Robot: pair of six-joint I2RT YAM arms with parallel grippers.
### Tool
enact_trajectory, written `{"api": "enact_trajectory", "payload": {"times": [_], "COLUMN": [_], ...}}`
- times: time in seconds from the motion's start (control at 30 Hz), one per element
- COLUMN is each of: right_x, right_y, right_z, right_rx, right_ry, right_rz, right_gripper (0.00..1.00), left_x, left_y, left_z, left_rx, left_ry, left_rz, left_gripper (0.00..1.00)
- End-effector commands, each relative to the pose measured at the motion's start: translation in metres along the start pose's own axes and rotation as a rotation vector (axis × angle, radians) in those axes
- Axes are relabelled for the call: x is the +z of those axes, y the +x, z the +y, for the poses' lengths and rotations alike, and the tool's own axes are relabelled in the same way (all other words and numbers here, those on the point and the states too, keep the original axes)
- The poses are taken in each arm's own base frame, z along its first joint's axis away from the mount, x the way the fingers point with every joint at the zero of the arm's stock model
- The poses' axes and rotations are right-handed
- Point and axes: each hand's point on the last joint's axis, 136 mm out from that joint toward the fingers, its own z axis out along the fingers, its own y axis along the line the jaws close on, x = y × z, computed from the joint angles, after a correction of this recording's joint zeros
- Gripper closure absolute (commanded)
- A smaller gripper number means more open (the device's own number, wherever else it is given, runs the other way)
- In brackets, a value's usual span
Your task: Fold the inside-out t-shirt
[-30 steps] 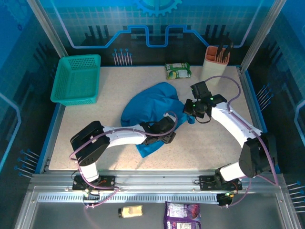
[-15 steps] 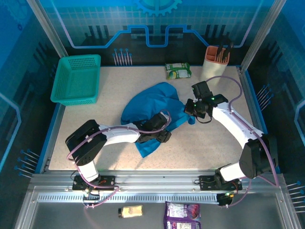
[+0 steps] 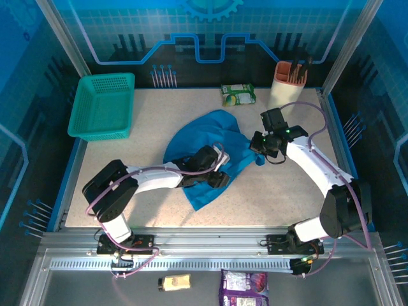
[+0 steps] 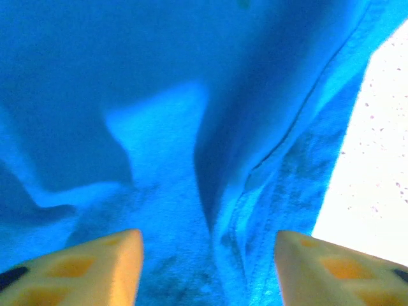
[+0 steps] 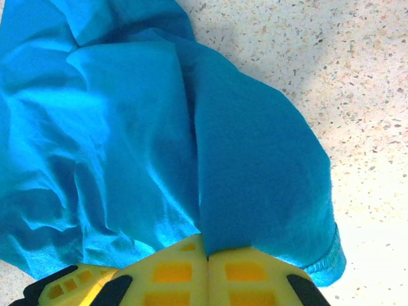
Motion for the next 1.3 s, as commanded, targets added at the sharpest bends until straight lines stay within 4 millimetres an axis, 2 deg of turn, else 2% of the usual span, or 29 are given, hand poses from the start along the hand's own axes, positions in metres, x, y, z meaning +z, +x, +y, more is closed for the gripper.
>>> {"api": "enact_trajectory", "payload": {"times": [0.0, 0.13, 0.27, 0.37, 0.5, 0.57, 0.67, 0.77, 0.83, 0.87, 0.93, 1.13, 1.27], "right_x": [0.004, 0.007, 0.012, 0.012, 0.001, -0.003, -0.006, -0.001, 0.0, 0.002, 0.008, 0.036, 0.043], "right_y": [0.002, 0.0, -0.006, -0.011, -0.004, 0.007, 0.029, 0.049, 0.054, 0.055, 0.056, 0.064, 0.067], "right_z": [-0.008, -0.01, -0.017, -0.032, -0.039, -0.031, -0.008, 0.019, 0.032, 0.036, 0.041, 0.037, 0.037], "right_rx": [0.009, 0.011, 0.012, -0.005, -0.055, -0.066, -0.012, 0.064, 0.101, 0.118, 0.151, 0.365, 0.465], "right_ry": [0.012, 0.013, 0.032, 0.08, 0.079, 0.007, -0.184, -0.38, -0.459, -0.48, -0.497, -0.524, -0.545], "right_rz": [0.017, 0.019, 0.016, 0.01, 0.019, 0.035, 0.068, 0.105, 0.106, 0.104, 0.103, 0.157, 0.18], "right_gripper": [1.0, 1.0, 0.98, 0.83, 0.63, 0.56, 0.43, 0.21, 0.05, 0.02, 0.01, 0.03, 0.04], "left_x": [0.01, 0.022, 0.023, 0.008, -0.021, -0.031, -0.042, -0.051, -0.055, -0.056, -0.056, -0.058, -0.058], "left_y": [0.002, 0.007, 0.003, -0.013, -0.04, -0.047, -0.052, -0.055, -0.056, -0.055, -0.054, -0.058, -0.059], "left_z": [0.003, -0.006, -0.011, -0.019, -0.029, -0.031, -0.033, -0.039, -0.043, -0.044, -0.044, -0.042, -0.042], "left_rx": [0.031, 0.036, 0.031, 0.022, -0.028, -0.063, -0.087, -0.086, -0.087, -0.087, -0.084, -0.088, -0.094], "left_ry": [-0.01, 0.051, 0.078, 0.111, 0.195, 0.242, 0.291, 0.336, 0.369, 0.379, 0.378, 0.372, 0.371], "left_rz": [0.044, 0.08, 0.076, 0.033, -0.026, -0.031, -0.02, -0.003, 0.012, 0.024, 0.04, 0.028, 0.021], "left_gripper": [0.55, 0.6, 0.86, 0.98, 1.0, 1.0, 1.0, 1.0, 1.0, 1.0, 1.0, 1.0, 1.0]}}
